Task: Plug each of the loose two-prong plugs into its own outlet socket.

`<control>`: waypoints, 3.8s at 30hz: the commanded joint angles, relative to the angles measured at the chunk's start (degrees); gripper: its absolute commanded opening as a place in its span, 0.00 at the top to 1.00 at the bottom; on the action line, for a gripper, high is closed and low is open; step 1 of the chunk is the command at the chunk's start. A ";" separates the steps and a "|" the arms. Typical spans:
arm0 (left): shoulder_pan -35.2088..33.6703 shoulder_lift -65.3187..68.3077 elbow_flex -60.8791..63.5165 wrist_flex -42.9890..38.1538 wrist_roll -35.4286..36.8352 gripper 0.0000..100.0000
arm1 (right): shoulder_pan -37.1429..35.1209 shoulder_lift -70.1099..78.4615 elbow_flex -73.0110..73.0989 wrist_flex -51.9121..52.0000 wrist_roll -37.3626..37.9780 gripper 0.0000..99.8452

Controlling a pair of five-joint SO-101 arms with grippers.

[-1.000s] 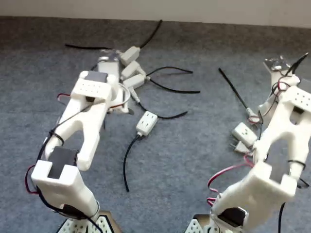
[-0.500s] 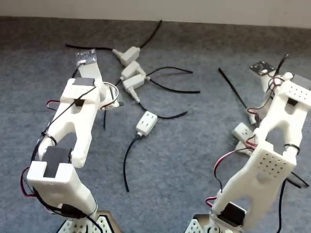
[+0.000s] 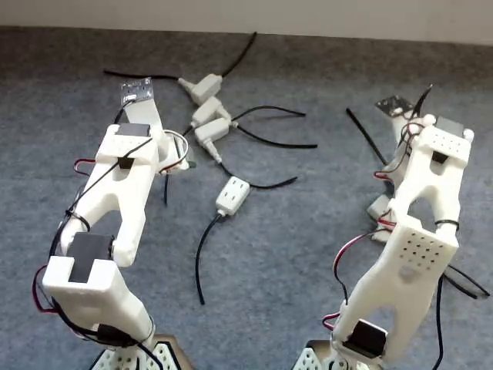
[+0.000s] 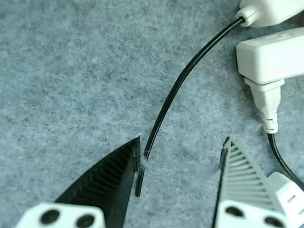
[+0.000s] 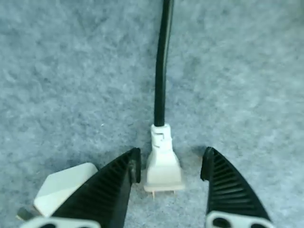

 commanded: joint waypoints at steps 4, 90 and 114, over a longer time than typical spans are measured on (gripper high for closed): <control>-0.22 -1.19 -0.22 -0.79 0.18 0.73 | -0.75 3.38 -2.51 -2.33 -0.97 0.83; 27.12 -115.12 83.03 -47.74 -17.05 0.73 | -59.38 -67.47 30.02 -4.26 -55.03 0.93; 22.99 -115.03 83.03 -47.65 -17.05 0.73 | -61.85 -100.53 50.42 2.86 -49.32 0.93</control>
